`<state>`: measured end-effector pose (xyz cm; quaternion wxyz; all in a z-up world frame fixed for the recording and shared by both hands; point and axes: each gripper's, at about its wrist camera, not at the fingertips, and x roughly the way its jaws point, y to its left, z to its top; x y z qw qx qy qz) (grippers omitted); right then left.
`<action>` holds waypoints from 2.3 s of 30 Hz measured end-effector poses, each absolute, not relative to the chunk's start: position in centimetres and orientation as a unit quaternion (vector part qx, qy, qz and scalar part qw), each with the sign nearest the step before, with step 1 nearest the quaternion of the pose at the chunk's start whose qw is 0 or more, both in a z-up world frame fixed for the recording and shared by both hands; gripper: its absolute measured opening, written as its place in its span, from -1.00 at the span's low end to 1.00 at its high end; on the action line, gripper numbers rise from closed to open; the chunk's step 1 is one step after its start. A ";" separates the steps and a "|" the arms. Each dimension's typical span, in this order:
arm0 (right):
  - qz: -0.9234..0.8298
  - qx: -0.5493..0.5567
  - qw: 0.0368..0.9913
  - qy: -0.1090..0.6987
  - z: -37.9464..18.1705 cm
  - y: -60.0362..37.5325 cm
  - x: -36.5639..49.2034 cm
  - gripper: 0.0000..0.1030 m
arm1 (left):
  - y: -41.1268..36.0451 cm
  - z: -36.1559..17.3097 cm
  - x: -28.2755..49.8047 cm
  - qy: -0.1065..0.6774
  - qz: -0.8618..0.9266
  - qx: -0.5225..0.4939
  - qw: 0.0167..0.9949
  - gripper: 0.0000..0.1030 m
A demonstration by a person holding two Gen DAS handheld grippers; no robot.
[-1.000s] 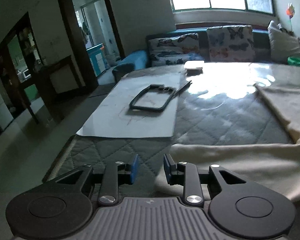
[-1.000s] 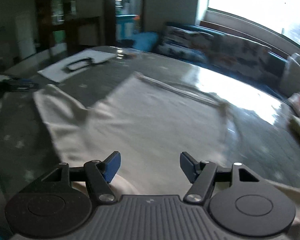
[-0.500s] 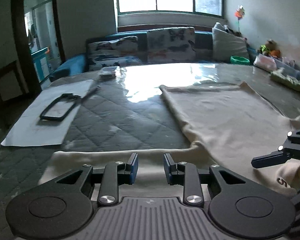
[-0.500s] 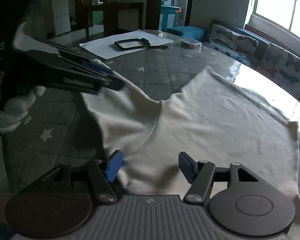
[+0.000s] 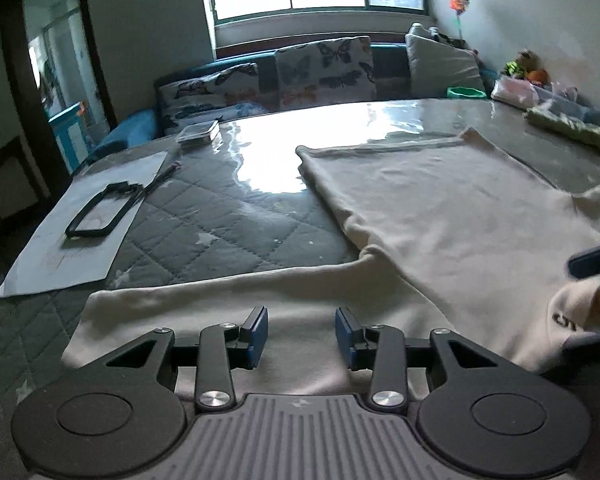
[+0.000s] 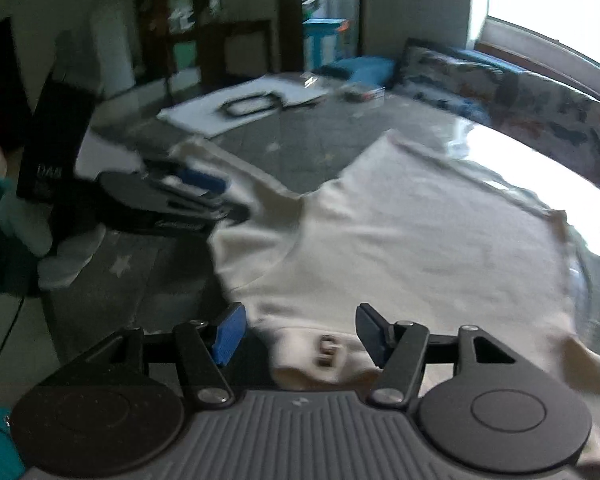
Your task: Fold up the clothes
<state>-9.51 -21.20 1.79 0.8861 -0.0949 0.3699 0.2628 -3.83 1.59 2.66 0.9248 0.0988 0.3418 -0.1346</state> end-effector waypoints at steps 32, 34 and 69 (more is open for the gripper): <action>0.144 -0.075 0.911 0.378 -0.5 -27.8 -9.7 0.19 | -10.3 1.7 -7.8 0.330 -0.308 0.141 0.881 -0.57; 0.147 -0.087 0.909 0.380 -0.7 -27.7 -10.5 0.20 | -10.2 1.7 -8.0 0.329 -0.309 0.144 0.881 -0.56; 0.101 -0.010 0.930 0.353 0.9 -32.5 -12.7 0.25 | -12.9 2.4 -6.4 0.365 -0.312 0.107 0.870 -0.37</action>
